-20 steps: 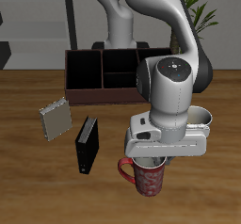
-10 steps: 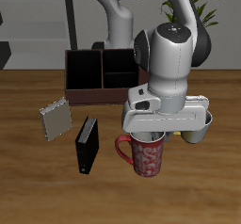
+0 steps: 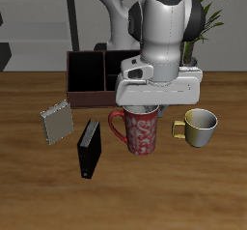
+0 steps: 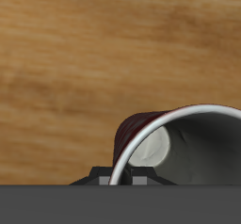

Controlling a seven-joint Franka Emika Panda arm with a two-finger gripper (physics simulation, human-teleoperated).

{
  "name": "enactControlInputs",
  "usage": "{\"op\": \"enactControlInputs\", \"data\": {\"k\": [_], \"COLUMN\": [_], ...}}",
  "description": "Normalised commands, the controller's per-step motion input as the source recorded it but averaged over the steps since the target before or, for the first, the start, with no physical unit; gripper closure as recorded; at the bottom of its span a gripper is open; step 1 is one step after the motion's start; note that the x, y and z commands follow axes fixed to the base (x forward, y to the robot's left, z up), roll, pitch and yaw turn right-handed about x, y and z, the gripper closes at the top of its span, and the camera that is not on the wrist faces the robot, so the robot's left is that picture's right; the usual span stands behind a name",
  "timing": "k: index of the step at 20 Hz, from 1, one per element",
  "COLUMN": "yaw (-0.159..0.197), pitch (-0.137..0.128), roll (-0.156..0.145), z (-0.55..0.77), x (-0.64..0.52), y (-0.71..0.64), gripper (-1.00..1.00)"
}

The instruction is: Place the red mug into the back desk caddy's left compartment

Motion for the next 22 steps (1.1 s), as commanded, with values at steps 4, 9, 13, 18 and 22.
{"op": "enactControlInputs", "data": {"k": [4,9,13,18,22], "yaw": [0.003,-0.007,0.072,0.006,0.037], "pitch": [-0.021,-0.019,-0.057,-0.029,-0.015], "roll": [-0.002,0.027,0.046,0.022,0.010], "z": [0.28,0.28,0.21,0.23,0.13], "x": [-0.27,-0.48,-0.51,-0.40,-0.28], "y": [-0.18,-0.05,0.11,0.03,0.01], "gripper": [1.00,1.00,1.00,1.00,1.00]}}
